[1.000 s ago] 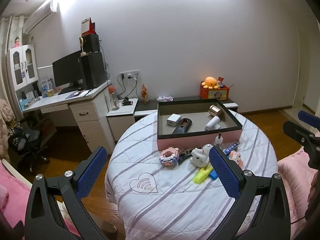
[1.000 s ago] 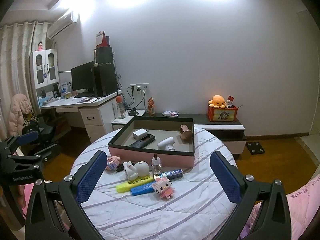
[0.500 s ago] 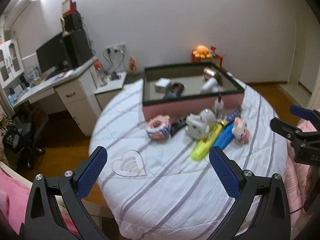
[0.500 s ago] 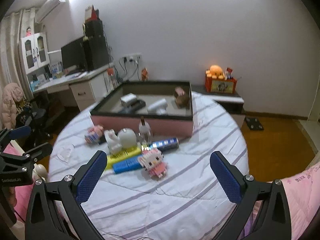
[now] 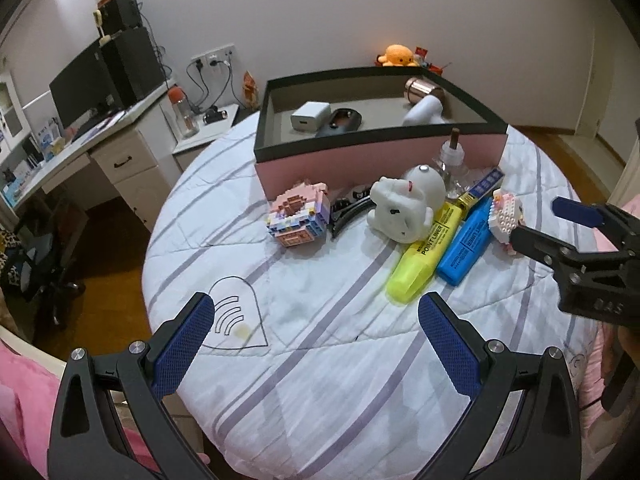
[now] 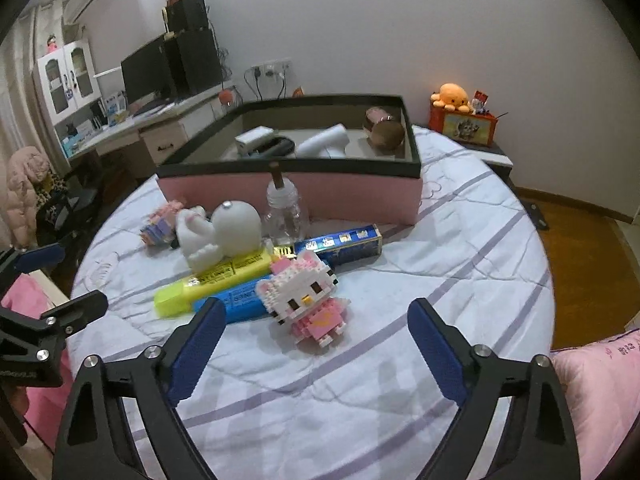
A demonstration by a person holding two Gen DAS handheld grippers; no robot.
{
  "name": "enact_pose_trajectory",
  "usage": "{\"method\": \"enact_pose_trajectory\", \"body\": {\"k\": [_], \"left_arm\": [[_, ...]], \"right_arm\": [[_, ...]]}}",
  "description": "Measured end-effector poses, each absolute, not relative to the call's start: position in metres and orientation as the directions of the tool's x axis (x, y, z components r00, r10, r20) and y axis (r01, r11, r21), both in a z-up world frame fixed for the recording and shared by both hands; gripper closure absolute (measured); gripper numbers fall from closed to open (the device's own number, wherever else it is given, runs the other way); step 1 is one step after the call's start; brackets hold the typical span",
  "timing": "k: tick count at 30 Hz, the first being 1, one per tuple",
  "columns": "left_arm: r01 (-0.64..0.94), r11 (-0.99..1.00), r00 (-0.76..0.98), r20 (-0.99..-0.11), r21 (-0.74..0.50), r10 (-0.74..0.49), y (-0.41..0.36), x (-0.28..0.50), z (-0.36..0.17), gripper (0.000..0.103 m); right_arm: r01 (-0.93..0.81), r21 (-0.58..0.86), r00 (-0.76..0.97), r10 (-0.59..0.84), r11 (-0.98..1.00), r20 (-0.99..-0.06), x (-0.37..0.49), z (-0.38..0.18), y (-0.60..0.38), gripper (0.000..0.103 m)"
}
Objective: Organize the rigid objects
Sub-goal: 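Grasp the pink pixel-block cat toy with the right tool while the left tool grasps the white figure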
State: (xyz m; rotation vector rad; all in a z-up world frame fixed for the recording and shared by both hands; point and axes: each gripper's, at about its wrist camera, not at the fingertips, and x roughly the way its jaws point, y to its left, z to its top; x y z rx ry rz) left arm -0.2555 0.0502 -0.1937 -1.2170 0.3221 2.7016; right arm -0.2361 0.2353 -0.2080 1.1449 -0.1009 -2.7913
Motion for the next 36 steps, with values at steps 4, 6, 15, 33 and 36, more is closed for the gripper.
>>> {"method": "enact_pose_trajectory", "body": {"k": [4, 6, 15, 33, 36], "left_arm": [[-0.246, -0.964, -0.641, -0.763, 0.102, 0.083, 0.054, -0.264, -0.198, 0.0], [-0.26, -0.962, -0.629, -0.771, 0.088, 0.1, 0.058, -0.268, -0.201, 0.0], [-0.271, -0.963, -0.598, -0.785, 0.006, 0.163, 0.078, -0.291, -0.208, 0.0], [-0.169, -0.984, -0.567, -0.81, -0.061, 0.148, 0.116, -0.347, -0.231, 0.005], [-0.168, -0.985, -0.567, -0.813, -0.043, 0.132, 0.119, -0.351, -0.234, 0.011]], "right_arm": [[0.106, 0.135, -0.689, -0.17, -0.985, -0.705, -0.249, -0.217, 0.236, 0.037], [0.114, 0.142, -0.674, -0.181, -0.983, -0.716, -0.255, -0.224, 0.235, 0.038], [0.134, 0.167, -0.675, -0.213, -0.977, -0.706, -0.255, -0.228, 0.247, 0.057], [0.152, 0.196, -0.658, -0.247, -0.969, -0.711, -0.257, -0.235, 0.271, 0.058], [0.158, 0.202, -0.657, -0.256, -0.966, -0.709, -0.258, -0.236, 0.273, 0.058]]}}
